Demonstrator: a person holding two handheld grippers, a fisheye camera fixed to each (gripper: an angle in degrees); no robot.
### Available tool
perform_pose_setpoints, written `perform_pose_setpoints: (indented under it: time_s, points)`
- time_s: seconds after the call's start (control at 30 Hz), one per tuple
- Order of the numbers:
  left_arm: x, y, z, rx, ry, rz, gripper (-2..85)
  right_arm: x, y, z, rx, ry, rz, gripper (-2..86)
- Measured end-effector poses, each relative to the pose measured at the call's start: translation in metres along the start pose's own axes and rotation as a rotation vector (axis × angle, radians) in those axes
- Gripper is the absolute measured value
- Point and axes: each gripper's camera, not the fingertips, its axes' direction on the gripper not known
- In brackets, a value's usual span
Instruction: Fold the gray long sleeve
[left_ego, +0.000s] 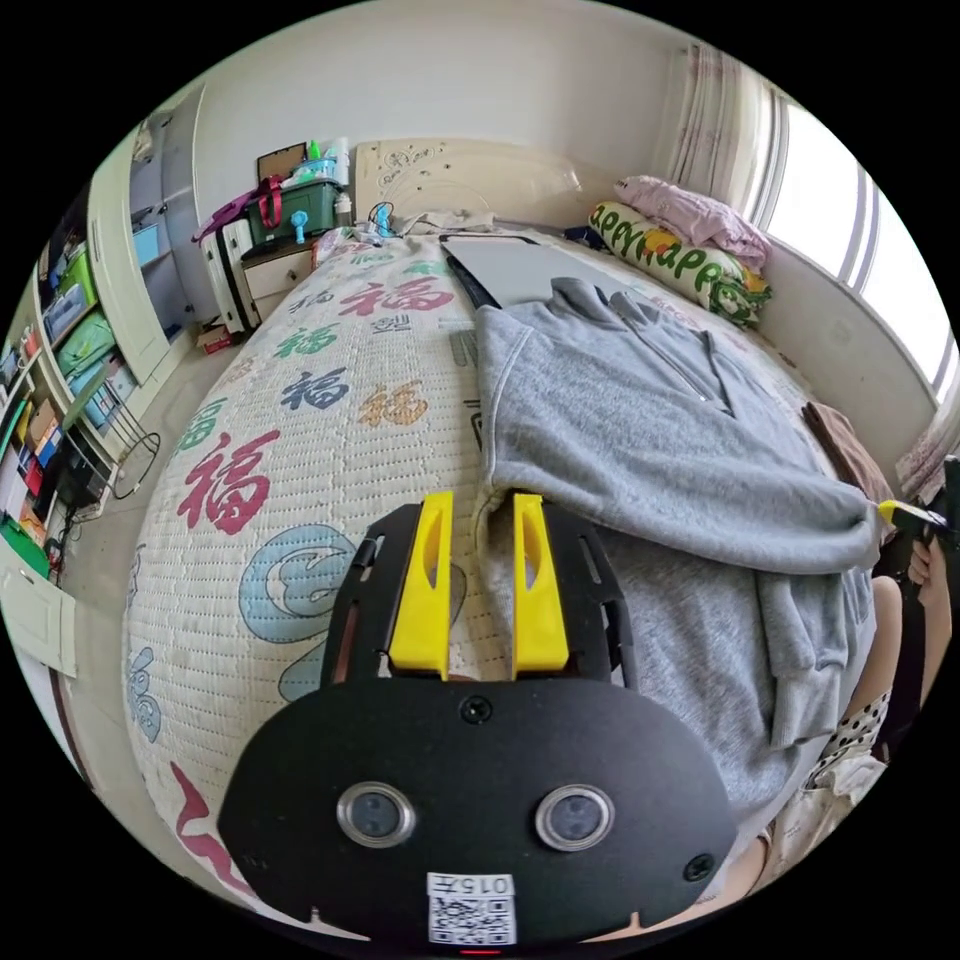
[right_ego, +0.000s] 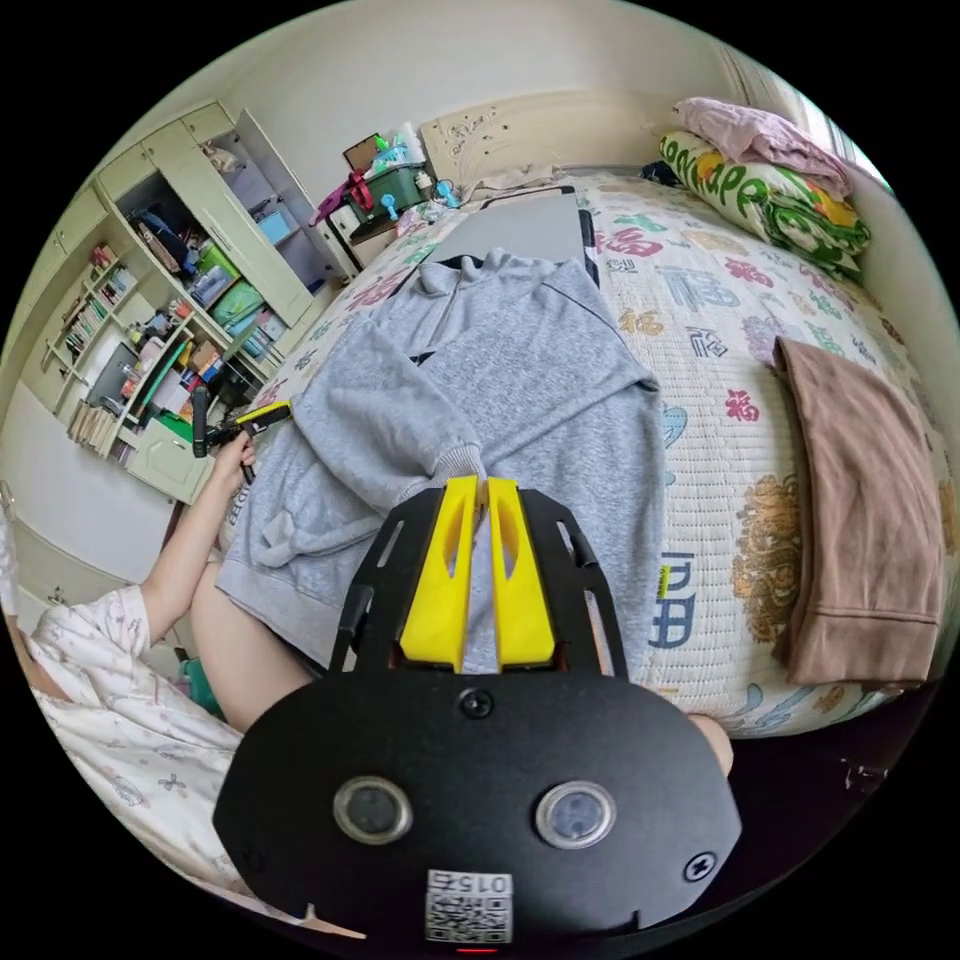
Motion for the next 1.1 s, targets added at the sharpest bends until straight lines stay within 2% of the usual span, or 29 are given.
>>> perform_pose_setpoints:
  time_s: [0.13, 0.27, 0.33, 0.5, 0.67, 0.8, 0.93, 1.03, 1.1]
  points:
    - [0.006, -0.002, 0.009, -0.067, -0.023, 0.04, 7.6, -0.043, 0.01, 0.004, 0.034, 0.047, -0.226, 6.5]
    - [0.011, 0.0, -0.005, -0.015, -0.061, 0.075, 6.6, -0.088, 0.021, 0.051, -0.181, 0.042, -0.431, 11.3]
    - [0.012, 0.001, -0.014, 0.026, -0.059, 0.089, 6.0, -0.097, 0.026, 0.07, -0.194, 0.141, -0.474, 10.8]
    - [0.015, -0.002, -0.012, -0.018, -0.099, 0.141, 3.4, -0.097, 0.016, 0.094, -0.192, 0.321, -0.449, 3.4]
    - [-0.014, -0.007, -0.027, -0.009, -0.121, 0.084, 1.9, -0.093, 0.008, 0.077, -0.239, 0.251, -0.487, -0.5]
    - [-0.045, -0.012, -0.029, -0.032, -0.065, 0.016, 2.6, -0.086, 0.005, 0.07, -0.262, 0.156, -0.475, -0.4]
    - [-0.067, -0.023, -0.028, -0.093, -0.088, -0.026, 5.8, -0.064, -0.009, 0.088, -0.294, 0.108, -0.416, 1.5]
    - [-0.088, -0.03, -0.05, -0.12, -0.099, -0.055, 6.5, -0.046, -0.021, 0.074, -0.285, 0.025, -0.377, 2.2]
    - [-0.099, -0.033, -0.079, -0.077, -0.105, -0.065, 6.4, -0.033, -0.025, 0.059, -0.252, -0.031, -0.363, 1.4]
